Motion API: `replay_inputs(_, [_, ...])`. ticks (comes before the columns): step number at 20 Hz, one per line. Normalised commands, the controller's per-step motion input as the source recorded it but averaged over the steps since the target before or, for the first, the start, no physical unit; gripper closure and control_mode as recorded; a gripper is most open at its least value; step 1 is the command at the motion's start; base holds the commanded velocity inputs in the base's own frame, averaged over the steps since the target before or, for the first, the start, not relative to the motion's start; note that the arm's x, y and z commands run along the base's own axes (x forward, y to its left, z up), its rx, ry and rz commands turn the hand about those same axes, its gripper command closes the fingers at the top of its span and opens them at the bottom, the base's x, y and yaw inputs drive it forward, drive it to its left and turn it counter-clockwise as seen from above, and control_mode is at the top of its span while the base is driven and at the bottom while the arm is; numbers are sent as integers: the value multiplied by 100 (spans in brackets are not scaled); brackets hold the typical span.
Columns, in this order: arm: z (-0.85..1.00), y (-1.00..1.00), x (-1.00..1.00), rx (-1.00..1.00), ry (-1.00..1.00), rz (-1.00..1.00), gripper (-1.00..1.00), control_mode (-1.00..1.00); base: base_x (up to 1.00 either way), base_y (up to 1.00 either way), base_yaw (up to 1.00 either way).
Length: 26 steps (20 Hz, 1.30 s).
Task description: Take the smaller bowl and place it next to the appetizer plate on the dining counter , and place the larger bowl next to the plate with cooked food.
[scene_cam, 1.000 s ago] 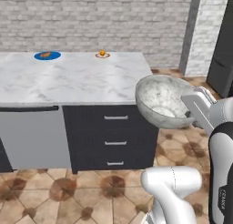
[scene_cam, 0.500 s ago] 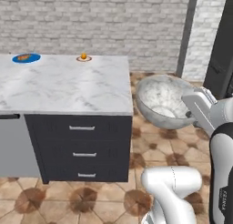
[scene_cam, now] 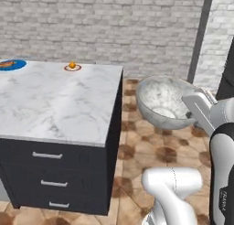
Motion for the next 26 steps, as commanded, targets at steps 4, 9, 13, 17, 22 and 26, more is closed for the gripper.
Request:
replay_inputs(4, [0, 0, 0, 0, 0, 0, 100, 100, 78, -100, 28])
replay_inputs(9, [0, 0, 0, 0, 0, 0, 100, 100, 79, -100, 30])
replay_inputs(13, [0, 0, 0, 0, 0, 0, 100, 100, 78, -100, 33])
replay_inputs(17, [0, 0, 0, 0, 0, 0, 100, 100, 75, -100, 32])
replay_inputs(22, [0, 0, 0, 0, 0, 0, 100, 100, 74, -100, 30])
replay_inputs(26, [0, 0, 0, 0, 0, 0, 100, 100, 72, -100, 30])
